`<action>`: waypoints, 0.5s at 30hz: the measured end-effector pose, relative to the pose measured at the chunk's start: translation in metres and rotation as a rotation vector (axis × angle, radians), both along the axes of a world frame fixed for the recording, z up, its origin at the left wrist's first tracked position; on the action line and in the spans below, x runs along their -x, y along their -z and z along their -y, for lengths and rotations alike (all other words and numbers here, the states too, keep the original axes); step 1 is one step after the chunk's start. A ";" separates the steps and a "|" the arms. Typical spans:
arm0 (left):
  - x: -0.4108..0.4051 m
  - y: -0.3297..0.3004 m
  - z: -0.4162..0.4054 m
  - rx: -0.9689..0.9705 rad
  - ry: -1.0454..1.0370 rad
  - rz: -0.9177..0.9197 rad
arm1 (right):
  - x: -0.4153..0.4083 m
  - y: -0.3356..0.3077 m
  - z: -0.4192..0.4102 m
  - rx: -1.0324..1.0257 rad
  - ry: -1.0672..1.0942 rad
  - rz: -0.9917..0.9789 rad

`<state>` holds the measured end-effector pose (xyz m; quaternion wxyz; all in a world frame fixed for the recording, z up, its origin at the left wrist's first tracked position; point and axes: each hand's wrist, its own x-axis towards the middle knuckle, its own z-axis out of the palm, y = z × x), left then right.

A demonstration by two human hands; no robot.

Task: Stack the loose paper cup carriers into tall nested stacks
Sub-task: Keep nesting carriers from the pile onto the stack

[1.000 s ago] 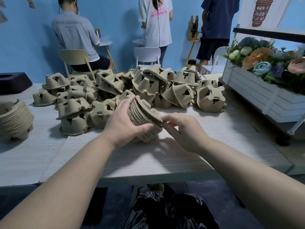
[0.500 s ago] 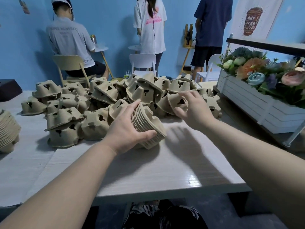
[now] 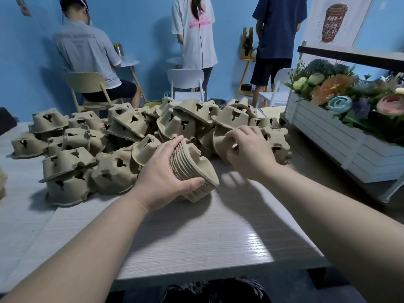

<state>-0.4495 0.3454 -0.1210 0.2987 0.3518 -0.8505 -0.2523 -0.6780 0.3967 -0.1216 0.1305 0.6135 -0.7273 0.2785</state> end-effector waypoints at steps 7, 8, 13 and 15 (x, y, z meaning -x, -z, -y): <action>-0.010 0.000 -0.007 0.006 -0.011 -0.021 | -0.006 0.023 -0.041 0.181 -0.101 -0.046; -0.011 -0.001 -0.008 0.007 -0.012 -0.015 | -0.007 0.025 -0.046 0.193 -0.102 -0.034; -0.017 -0.001 -0.017 0.006 -0.013 -0.008 | -0.009 0.025 -0.067 0.271 -0.081 0.173; -0.017 -0.001 -0.019 0.006 -0.013 0.000 | -0.009 0.023 -0.074 0.309 -0.069 0.226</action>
